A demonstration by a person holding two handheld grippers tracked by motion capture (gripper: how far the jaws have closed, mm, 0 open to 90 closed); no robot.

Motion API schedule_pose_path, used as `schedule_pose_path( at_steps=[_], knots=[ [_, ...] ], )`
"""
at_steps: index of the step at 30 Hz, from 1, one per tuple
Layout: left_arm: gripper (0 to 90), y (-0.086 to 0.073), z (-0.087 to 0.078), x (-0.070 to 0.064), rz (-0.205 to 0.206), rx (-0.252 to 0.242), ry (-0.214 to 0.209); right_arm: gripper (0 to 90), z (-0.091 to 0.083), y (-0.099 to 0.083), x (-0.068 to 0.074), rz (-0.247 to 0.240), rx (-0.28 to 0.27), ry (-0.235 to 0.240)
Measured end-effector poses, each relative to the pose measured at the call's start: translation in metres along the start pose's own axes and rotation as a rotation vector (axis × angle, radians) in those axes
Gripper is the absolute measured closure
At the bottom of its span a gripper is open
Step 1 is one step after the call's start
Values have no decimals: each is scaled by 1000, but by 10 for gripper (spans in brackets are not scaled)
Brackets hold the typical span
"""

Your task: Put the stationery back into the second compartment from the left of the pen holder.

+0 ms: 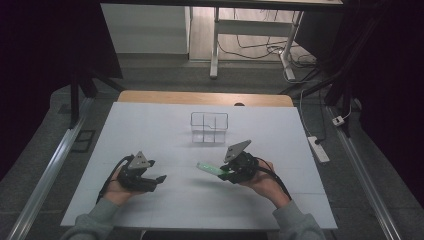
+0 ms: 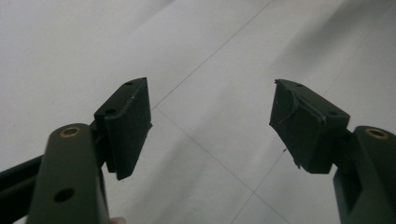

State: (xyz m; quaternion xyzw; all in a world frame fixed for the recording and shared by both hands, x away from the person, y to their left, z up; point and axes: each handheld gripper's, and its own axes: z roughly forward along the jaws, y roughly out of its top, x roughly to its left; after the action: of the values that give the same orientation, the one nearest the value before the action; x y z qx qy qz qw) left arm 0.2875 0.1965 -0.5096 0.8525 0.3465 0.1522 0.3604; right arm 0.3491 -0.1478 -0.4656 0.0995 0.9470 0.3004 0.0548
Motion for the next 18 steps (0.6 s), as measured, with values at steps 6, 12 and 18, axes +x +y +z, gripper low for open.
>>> schedule_pose_path(
  at_steps=[6,12,18],
  knots=[
    [276,9,1,-6,20,-13,-12,662,6,3,4,-16,1,22],
    [270,22,5,-14,64,-11,-22,662,8,6,7,-16,5,33],
    [260,32,8,-22,106,-14,-28,662,13,9,12,-26,13,53]
  ],
)
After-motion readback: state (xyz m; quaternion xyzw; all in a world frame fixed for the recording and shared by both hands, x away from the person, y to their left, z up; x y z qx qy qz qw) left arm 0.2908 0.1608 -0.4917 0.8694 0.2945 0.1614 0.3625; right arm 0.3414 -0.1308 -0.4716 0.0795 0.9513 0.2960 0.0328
